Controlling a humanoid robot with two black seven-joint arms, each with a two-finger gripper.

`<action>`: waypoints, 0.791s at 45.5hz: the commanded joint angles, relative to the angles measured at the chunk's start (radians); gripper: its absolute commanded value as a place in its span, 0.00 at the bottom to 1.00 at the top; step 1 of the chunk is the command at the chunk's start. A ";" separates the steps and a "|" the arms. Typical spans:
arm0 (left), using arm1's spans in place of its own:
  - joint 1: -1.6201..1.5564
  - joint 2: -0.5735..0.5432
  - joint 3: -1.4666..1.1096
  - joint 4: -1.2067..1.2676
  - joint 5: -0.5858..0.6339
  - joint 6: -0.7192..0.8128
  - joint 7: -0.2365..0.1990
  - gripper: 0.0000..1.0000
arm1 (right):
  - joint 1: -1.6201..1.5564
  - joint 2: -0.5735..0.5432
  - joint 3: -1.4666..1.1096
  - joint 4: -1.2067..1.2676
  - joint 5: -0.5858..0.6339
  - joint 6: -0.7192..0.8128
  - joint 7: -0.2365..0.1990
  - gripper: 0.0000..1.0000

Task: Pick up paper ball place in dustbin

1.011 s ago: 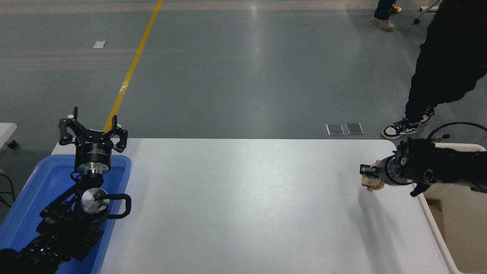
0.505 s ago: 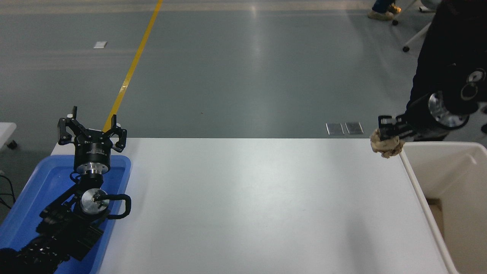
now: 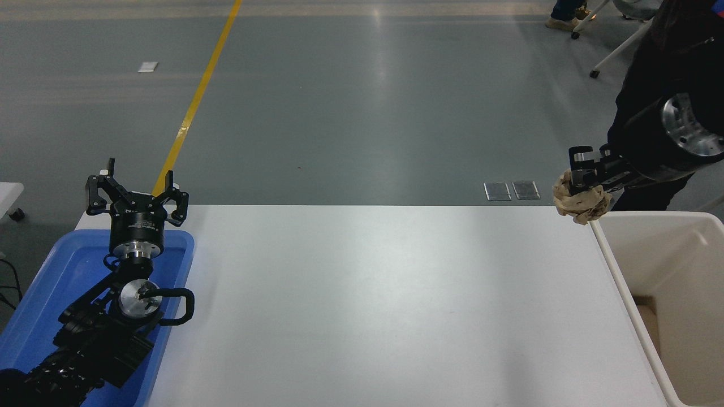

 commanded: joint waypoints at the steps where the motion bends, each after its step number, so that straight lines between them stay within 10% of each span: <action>1: 0.001 0.000 0.000 0.000 0.000 0.000 0.000 0.99 | 0.021 -0.003 -0.042 0.010 -0.003 0.008 0.000 0.00; 24: -0.001 0.000 0.000 0.000 -0.001 0.000 0.000 0.99 | -0.248 -0.346 -0.152 -0.252 -0.540 -0.153 0.002 0.00; 36: -0.001 0.000 0.000 0.000 -0.003 0.000 -0.002 0.99 | -0.819 -0.417 0.123 -0.634 -0.543 -0.334 0.008 0.00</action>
